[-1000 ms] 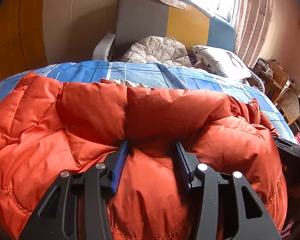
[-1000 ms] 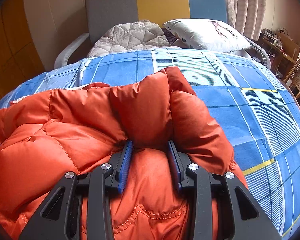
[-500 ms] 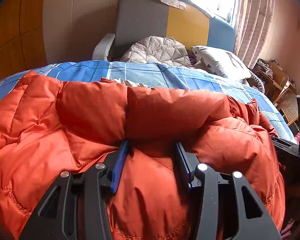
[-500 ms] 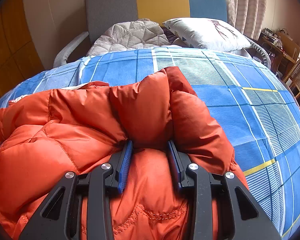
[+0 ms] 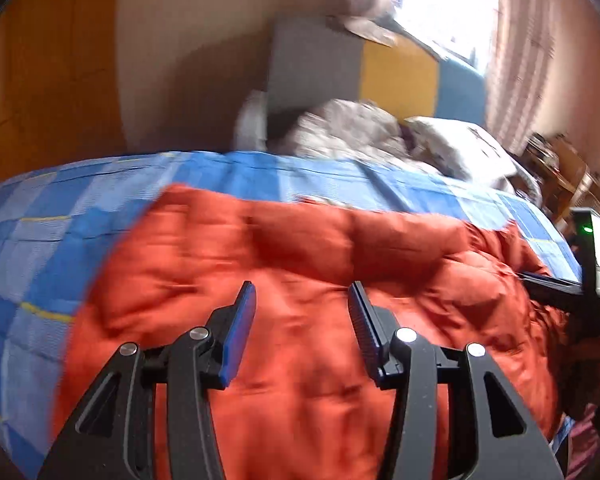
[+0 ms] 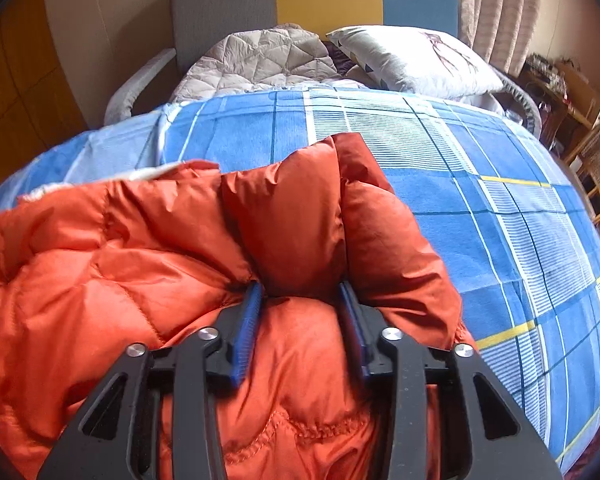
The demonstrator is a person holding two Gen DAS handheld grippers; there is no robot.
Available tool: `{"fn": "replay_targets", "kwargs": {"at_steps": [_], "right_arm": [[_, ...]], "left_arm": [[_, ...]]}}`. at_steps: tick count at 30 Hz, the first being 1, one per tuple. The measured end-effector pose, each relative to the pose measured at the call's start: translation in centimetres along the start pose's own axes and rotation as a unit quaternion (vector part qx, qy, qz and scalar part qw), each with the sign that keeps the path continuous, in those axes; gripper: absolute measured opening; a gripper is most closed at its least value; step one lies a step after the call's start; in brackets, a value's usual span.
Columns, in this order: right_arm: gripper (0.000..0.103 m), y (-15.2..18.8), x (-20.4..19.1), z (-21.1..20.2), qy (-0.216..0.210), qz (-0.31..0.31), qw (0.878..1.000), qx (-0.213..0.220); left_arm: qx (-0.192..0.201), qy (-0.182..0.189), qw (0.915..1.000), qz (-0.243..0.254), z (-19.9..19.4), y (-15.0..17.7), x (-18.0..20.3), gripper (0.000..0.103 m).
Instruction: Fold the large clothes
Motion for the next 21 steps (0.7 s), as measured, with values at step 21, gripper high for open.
{"fn": "replay_targets", "kwargs": {"at_steps": [21], "right_arm": [[0.082, 7.3, 9.4, -3.7, -0.132, 0.143, 0.979, -0.059]], "left_arm": [[0.001, -0.006, 0.9999, -0.009, -3.8, 4.8, -5.8, 0.052]]}}
Point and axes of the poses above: each gripper's, at about its wrist camera, not at the fingertips, and z roughly the way its jaws point, x to its right, y to its underside, the point moved 7 cm from there along z, roughly the way its jaws point, and after that the axes turned 11 degrees about y, right-handed, at the moved point
